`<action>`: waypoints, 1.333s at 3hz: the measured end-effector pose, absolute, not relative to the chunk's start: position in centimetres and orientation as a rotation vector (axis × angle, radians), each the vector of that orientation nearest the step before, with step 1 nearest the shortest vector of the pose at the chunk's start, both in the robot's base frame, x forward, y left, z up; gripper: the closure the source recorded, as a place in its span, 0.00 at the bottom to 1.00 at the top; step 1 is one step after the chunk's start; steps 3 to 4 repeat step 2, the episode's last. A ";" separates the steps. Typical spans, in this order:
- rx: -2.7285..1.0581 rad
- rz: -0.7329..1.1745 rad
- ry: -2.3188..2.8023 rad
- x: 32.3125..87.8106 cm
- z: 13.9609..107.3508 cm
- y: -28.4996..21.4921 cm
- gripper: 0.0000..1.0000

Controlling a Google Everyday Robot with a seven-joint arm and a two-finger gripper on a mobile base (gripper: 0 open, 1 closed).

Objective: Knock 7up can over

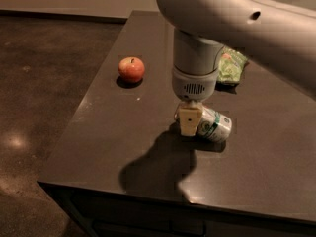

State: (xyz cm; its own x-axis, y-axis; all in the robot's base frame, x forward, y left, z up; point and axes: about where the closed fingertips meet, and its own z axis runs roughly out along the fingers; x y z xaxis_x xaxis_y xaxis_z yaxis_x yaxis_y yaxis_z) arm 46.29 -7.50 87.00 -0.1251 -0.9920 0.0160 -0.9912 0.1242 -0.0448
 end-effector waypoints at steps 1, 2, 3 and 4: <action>-2.058 -0.072 2.333 46.5 87.0 -7.4 0.00; -2.058 -0.072 2.333 46.5 87.0 -7.3 0.00; -2.058 -0.072 2.333 46.5 87.0 -7.3 0.00; -2.058 -0.072 2.333 46.5 87.0 -7.3 0.00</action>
Offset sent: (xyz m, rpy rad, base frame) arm 0.0019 0.0015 0.0000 0.0061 -0.0098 0.0002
